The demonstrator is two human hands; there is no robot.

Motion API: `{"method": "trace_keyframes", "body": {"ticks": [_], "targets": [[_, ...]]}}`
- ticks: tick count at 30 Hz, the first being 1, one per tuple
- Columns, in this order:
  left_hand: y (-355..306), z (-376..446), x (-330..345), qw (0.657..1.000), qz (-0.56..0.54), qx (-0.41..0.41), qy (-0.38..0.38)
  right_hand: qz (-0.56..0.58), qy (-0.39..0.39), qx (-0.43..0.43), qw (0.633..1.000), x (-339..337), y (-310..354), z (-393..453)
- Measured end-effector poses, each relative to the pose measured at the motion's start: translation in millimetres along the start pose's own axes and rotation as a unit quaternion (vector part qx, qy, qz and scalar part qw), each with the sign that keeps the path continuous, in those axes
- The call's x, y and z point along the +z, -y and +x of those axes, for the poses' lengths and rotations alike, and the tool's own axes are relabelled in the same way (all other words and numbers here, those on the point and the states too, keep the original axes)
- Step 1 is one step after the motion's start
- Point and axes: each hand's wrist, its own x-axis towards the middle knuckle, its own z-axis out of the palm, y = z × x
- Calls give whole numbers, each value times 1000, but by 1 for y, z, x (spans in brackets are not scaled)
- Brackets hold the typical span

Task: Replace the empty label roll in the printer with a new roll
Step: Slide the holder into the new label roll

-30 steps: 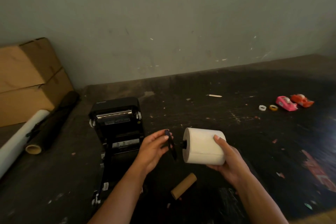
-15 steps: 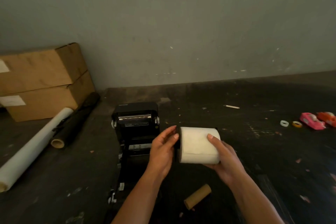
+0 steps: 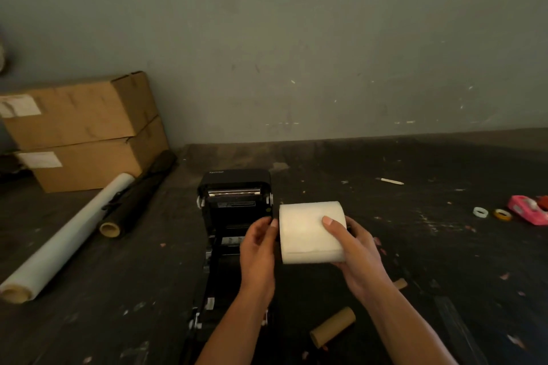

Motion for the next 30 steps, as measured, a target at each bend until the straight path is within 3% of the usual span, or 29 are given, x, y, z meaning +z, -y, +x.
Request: {"method": "trace_keyframes", "body": {"ticks": [2, 5, 11, 16, 22, 26, 30], "targets": [[-5, -1, -11, 998, 66, 19, -3, -11, 12, -19, 1000, 7, -1, 0], [-16, -1, -28, 997, 72, -1, 11, -39, 19, -44, 998, 25, -4, -1], [-24, 1, -57, 997, 13, -80, -13, -131, 3, -73, 989, 65, -23, 7], [-22, 8, -84, 995, -8, -87, -41, -185, -3, -49, 982, 95, -42, 13], [-31, 24, -120, 996, 74, -28, 30, -214, 4, -28, 977, 128, -52, 22], [-40, 42, -141, 996, 57, -53, 53, -174, 51, -5, 983, 137, -52, 21], [-46, 54, -155, 993, 52, -67, 83, -206, 19, -50, 977, 131, -63, 25]]}}
